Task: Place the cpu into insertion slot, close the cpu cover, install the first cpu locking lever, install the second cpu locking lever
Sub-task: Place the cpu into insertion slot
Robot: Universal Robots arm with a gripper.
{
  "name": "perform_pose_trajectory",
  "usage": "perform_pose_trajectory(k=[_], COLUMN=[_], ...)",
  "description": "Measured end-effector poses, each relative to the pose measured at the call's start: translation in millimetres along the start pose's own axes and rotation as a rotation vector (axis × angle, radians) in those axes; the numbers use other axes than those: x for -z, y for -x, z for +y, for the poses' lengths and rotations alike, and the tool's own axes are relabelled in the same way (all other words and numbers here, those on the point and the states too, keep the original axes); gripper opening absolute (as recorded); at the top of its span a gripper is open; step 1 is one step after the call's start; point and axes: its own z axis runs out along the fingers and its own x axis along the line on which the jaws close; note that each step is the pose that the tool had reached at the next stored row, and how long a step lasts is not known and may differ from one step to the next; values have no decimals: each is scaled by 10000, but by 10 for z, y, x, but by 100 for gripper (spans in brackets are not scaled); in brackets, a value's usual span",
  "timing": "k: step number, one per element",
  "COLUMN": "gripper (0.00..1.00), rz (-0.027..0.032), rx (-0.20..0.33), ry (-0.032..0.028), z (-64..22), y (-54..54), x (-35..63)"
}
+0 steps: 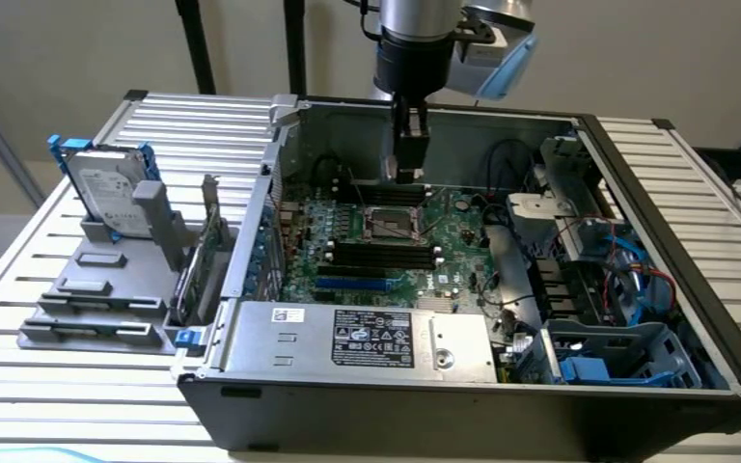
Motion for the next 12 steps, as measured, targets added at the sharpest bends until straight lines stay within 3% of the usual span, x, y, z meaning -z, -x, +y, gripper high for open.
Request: perform_pose_trajectory(k=[6,12], gripper=[55,55], rz=[-21,-29], rx=[-462,-620], ry=[-19,-97], z=[11,75], y=[-21,-66], x=[-49,-114])
